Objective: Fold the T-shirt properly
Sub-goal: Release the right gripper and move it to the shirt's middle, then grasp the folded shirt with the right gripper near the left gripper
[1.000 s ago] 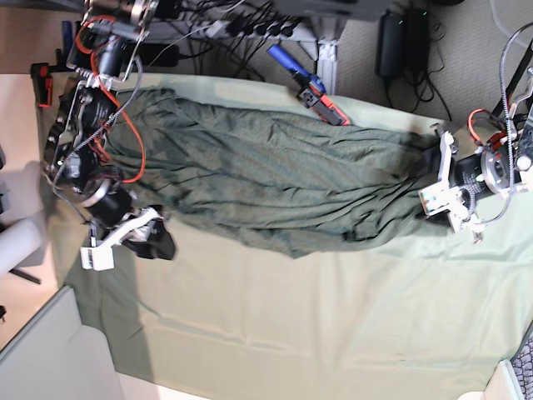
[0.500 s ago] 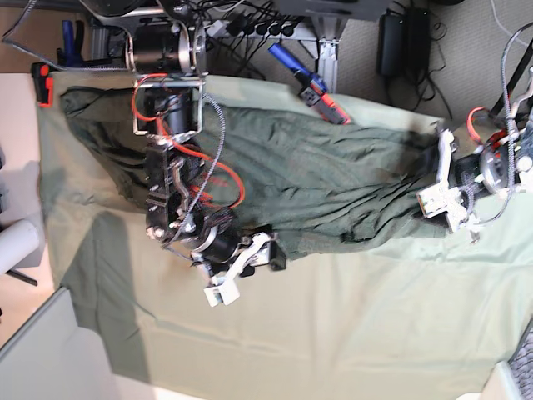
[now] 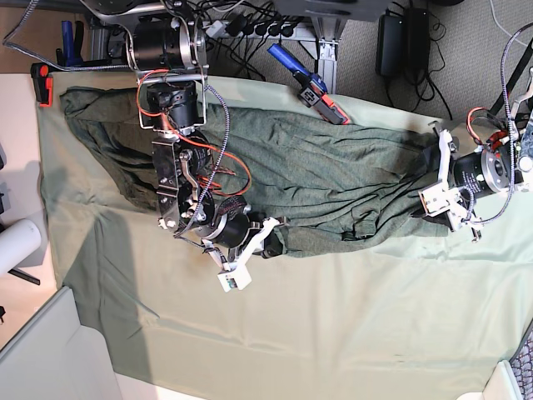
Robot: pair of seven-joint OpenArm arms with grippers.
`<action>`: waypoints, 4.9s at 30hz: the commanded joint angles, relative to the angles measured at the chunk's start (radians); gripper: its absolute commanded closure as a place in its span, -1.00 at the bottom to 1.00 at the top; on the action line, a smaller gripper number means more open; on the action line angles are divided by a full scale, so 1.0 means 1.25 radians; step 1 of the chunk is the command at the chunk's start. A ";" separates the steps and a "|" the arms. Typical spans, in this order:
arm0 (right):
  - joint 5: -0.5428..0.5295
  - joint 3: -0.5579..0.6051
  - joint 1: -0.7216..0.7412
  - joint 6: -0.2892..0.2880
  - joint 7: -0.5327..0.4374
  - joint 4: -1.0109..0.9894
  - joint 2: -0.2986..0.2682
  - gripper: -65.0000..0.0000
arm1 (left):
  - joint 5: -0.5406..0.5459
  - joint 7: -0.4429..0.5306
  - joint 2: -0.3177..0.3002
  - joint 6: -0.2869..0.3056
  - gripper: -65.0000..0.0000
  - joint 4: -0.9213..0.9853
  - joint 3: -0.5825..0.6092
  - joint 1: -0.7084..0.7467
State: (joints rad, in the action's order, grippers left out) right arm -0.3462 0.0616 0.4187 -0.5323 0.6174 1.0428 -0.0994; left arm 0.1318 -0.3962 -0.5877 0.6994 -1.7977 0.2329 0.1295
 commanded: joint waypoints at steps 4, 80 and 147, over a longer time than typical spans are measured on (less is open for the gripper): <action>-0.049 -0.001 0.021 -0.005 0.020 0.034 -0.003 1.00 | 0.005 0.020 -0.011 -0.001 -0.16 -0.013 -0.006 -0.012; -0.058 -0.032 -0.172 -0.005 0.013 0.342 0.109 1.00 | 0.561 -0.136 0.060 -0.001 -0.15 0.221 -0.319 -0.008; -0.158 -0.032 -0.201 -0.006 0.122 0.217 0.111 1.00 | 0.722 -0.278 0.231 -0.001 -0.16 0.326 -0.405 0.047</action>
State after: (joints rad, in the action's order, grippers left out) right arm -0.5297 0.0216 0.1528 -0.5312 0.7704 1.2976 0.0338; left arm 1.0260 -0.7509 -0.2905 0.6899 -1.3777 -0.2714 0.1963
